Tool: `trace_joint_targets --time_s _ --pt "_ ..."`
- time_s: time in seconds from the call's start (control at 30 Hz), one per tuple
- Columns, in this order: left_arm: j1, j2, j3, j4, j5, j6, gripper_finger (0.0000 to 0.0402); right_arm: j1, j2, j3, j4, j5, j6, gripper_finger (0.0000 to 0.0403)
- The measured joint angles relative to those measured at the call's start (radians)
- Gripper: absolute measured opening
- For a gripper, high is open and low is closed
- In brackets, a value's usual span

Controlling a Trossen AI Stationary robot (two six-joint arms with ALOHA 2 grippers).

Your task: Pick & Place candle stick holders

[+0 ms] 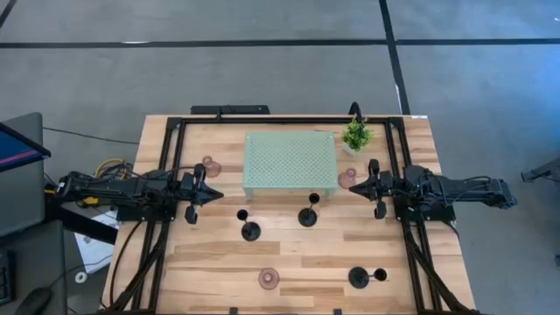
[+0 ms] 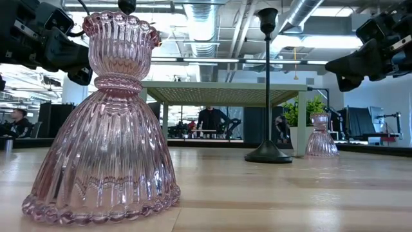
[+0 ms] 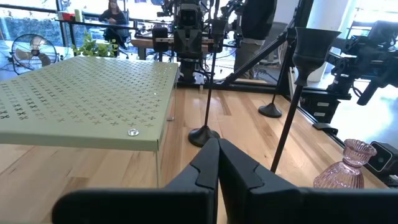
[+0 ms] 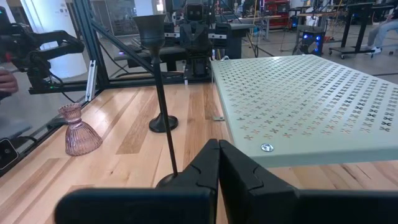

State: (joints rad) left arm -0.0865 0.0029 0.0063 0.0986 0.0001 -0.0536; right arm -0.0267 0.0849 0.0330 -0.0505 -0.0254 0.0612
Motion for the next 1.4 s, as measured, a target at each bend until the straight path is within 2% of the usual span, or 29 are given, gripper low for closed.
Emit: trace_joint_targets --time_s 1.4 --pt "0.000 0.000 0.000 0.015 0.000 -0.007 0.0007 0.000 0.000 0.000 0.000 0.000 0.000 0.0000"
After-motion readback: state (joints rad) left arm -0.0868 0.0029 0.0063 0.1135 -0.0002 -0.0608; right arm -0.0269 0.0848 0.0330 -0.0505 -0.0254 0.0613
